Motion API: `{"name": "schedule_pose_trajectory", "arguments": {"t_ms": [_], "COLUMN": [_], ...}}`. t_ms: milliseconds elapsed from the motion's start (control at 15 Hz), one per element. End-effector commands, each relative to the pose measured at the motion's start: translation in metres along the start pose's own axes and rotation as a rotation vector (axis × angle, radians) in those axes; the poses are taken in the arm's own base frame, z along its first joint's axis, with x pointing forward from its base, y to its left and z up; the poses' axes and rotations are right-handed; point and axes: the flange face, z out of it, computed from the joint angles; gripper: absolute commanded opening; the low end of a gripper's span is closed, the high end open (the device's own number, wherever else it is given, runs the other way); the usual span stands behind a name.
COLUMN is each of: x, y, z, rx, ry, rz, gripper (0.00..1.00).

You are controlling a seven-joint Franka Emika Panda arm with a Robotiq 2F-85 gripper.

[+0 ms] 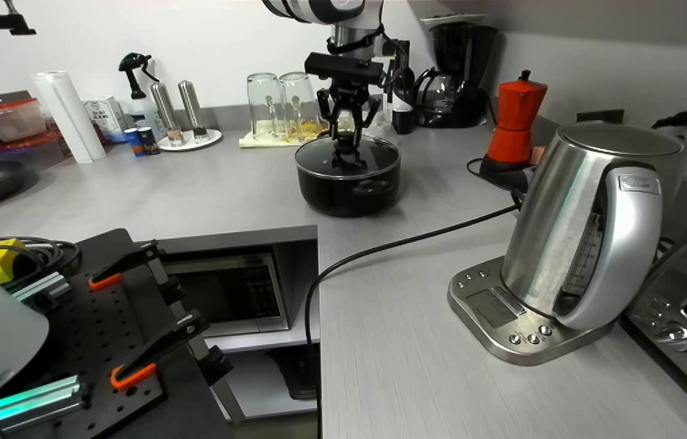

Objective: Put the lid on the pot

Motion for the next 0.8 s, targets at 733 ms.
{"name": "schedule_pose_trajectory", "arguments": {"t_ms": [733], "x": [-0.007], "y": [0.011], "z": [-0.004], "rx": [-0.071], "ry": [-0.034], "rz": [0.062], "gripper": [0.24]}}
